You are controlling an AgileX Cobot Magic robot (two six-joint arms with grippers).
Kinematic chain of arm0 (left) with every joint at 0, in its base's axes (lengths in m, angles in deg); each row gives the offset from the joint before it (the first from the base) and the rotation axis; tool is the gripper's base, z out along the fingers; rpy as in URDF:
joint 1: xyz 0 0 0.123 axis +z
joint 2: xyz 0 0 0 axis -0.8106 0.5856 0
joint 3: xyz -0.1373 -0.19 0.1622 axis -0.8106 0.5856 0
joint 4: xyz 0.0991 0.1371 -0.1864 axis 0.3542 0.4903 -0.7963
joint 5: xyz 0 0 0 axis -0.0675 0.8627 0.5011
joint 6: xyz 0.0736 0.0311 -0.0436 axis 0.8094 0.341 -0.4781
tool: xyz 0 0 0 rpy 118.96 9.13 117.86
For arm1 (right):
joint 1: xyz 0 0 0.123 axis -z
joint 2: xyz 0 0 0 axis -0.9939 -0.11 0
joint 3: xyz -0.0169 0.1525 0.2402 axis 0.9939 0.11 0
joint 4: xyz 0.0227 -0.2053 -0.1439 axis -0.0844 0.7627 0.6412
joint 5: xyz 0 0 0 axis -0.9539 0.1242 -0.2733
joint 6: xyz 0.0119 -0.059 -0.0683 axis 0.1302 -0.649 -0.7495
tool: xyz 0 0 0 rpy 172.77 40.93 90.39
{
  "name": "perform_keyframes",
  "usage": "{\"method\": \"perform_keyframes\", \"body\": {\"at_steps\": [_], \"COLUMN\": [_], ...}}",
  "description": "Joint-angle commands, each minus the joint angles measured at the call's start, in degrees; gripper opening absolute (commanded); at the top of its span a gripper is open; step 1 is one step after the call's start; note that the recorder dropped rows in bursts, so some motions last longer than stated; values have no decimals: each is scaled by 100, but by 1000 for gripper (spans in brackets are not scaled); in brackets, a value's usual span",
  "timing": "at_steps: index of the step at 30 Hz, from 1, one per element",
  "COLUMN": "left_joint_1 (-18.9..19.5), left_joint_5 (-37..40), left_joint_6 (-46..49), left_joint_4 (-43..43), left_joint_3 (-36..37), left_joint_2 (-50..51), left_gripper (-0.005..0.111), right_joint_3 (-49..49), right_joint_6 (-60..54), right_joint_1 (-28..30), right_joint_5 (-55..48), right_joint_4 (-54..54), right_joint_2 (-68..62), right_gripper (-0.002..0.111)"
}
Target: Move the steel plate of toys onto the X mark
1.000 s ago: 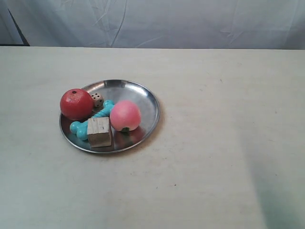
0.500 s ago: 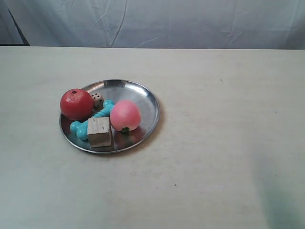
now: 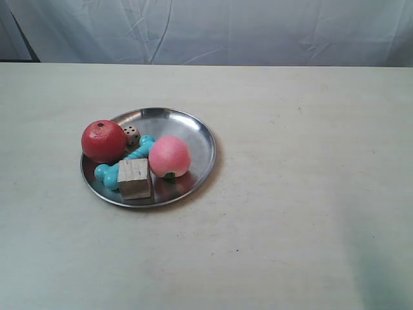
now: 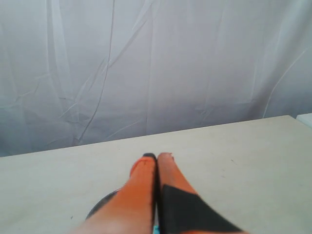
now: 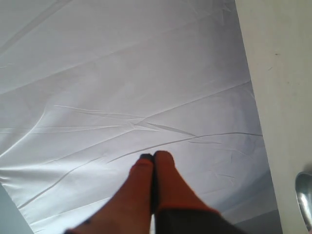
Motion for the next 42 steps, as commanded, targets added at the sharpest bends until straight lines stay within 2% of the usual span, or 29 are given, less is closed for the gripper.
{"method": "perform_keyframes", "body": {"at_steps": [1, 8, 11, 13, 14, 16, 18, 20, 23, 25, 28, 35, 38, 42], "left_joint_1": [-32, -32, -32, -32, -32, -32, -32, -32, -32, -32, -32, -32, -32, -32], "left_joint_5": [-296, -415, -403, -574, -932, -1714, -2255, -2499, -2499, -2499, -2449, -2807, -2291, -2066], "left_joint_6": [-9, -9, -648, -1901, -3446, -5304, -6252, -6437, -6449, -6464, -6446, -6446, -6446, -6446], "left_joint_4": [-97, -121, 754, 1813, 2966, 4323, 5270, 5766, 5930, 6036, 6895, 6833, 6640, 6005], "left_joint_3": [34, 45, 74, 234, 537, 1150, 1835, 2405, 3050, 3311, 3568, 3741, 3741, 3741], "left_joint_2": [-34, 4, -61, -220, -448, -810, -1231, -1730, -2381, -2698, -3188, -3256, -3256, -3256], "left_gripper": [0, 0, 0, 0, 0, 0, 0, 0, 0, 0, 0, 0, 0, 0], "right_joint_3": [8, 8, 8, 8, 8, 8, 8, 8, 8, 8, 8, 8, 8, 8], "right_joint_6": [-20, -20, -20, -20, -20, -20, -20, -20, -20, -20, -20, -20, -30, -30], "right_joint_1": [21, 21, 21, 21, 21, 21, 21, 21, 21, 21, 21, 21, 21, 21], "right_joint_5": [27, 27, 27, 27, 27, 27, 27, 12, 12, 12, 12, 12, 29, 29], "right_joint_4": [77, 77, 77, 77, 77, 77, 77, 77, 77, 77, 77, 77, 77, 77], "right_joint_2": [43, 43, 43, 43, 43, 43, 43, 43, 43, 43, 43, 43, 43, 43], "right_gripper": [-1, -1, -1, -1, -1, -1, -1, -1, -1, -1, -1, -1, -1, -1]}}
